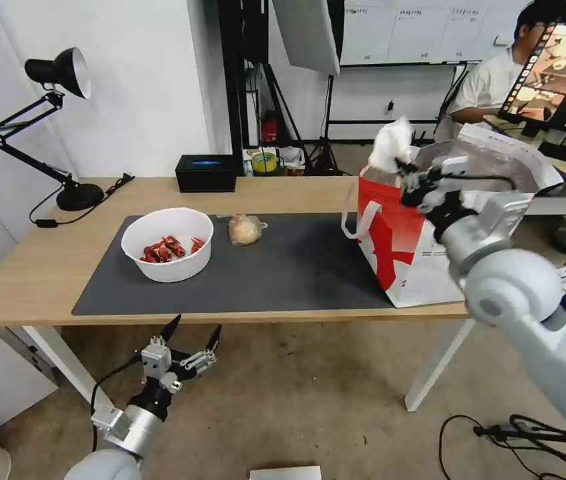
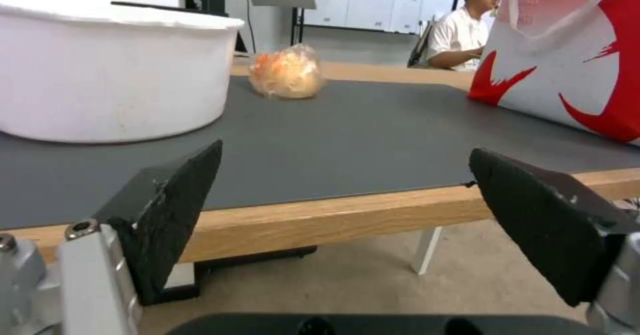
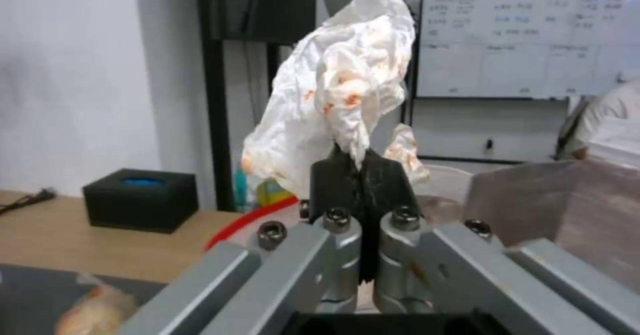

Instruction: Pick up the trash from the table and place it into the takeout bag.

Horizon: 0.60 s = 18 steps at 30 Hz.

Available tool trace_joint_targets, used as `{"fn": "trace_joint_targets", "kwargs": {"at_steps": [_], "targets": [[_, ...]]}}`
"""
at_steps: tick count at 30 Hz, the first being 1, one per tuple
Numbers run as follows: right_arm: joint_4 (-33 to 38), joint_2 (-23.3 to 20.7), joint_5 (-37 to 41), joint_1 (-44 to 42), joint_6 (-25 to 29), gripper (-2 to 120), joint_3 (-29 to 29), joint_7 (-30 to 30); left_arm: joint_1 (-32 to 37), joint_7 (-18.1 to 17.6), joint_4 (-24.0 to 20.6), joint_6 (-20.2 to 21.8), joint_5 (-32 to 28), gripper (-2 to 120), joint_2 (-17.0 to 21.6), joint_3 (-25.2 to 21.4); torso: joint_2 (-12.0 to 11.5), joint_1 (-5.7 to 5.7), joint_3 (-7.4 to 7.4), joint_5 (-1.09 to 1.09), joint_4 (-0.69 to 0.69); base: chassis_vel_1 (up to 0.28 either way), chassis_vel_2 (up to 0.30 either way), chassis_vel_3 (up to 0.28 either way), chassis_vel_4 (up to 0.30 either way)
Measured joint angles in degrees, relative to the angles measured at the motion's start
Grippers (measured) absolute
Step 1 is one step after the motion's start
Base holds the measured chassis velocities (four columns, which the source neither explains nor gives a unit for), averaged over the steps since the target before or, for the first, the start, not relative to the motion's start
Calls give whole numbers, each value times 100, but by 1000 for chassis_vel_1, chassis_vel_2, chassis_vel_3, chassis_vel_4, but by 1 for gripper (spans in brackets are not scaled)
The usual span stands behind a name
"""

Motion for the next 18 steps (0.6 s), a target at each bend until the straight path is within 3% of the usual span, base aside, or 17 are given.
{"fn": "trace_joint_targets", "kwargs": {"at_steps": [9, 18], "targets": [[-135, -142, 1694, 714, -910, 0, -162, 1249, -32, 28, 6, 4, -83, 100, 137, -96, 0, 0, 0, -2, 1, 0, 0, 0, 0], [-317, -217, 1757, 916, -1094, 0, -215, 1241, -54, 38, 32, 5, -149, 100, 172, -146, 0, 0, 0, -1, 0, 0, 0, 0, 0]]}}
